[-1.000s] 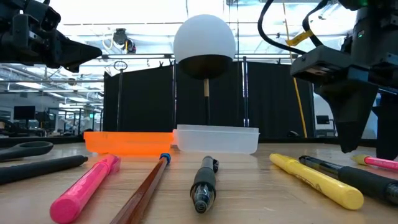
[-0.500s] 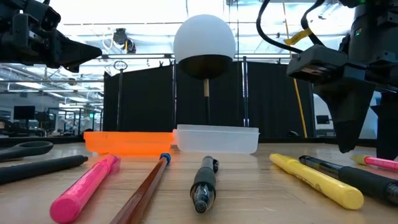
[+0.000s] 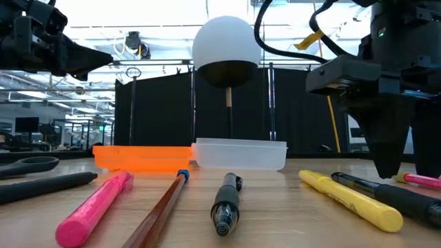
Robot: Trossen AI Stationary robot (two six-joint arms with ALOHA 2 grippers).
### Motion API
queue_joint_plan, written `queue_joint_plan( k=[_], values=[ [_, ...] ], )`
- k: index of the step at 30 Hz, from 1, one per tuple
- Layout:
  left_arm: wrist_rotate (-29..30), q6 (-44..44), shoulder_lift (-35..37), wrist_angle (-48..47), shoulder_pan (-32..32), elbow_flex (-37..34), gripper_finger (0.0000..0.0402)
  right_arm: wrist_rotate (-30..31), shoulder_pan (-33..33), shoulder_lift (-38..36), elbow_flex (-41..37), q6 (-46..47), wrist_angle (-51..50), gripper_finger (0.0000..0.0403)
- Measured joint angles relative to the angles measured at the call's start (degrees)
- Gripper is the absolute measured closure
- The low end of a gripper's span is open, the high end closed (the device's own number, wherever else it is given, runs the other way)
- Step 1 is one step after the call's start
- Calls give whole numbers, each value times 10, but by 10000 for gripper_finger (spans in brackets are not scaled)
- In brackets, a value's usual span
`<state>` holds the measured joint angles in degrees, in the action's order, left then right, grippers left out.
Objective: Pick & place school supplies into a supply box
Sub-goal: Put the pink pencil into the supply box
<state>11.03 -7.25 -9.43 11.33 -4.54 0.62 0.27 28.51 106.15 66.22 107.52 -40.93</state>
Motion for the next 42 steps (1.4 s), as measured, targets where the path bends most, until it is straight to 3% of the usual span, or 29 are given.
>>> queue_joint_plan(
  k=[8,17,24,33,37,42],
  values=[
    [0,0,0,10,0,0,357,-2,0,37,-1,-37,-22,222],
    [-1,0,0,5,0,0,357,-7,0,49,-2,-89,-58,316],
    [-1,0,0,7,0,0,357,-5,-3,49,-2,-183,-65,389],
    [-3,0,0,7,0,0,357,19,-3,31,0,-212,-52,386],
    [-3,0,0,7,0,0,357,30,-9,-17,-3,-213,-27,390],
    [-5,0,0,7,0,0,357,100,-32,-102,-1,-213,9,391]
  ],
)
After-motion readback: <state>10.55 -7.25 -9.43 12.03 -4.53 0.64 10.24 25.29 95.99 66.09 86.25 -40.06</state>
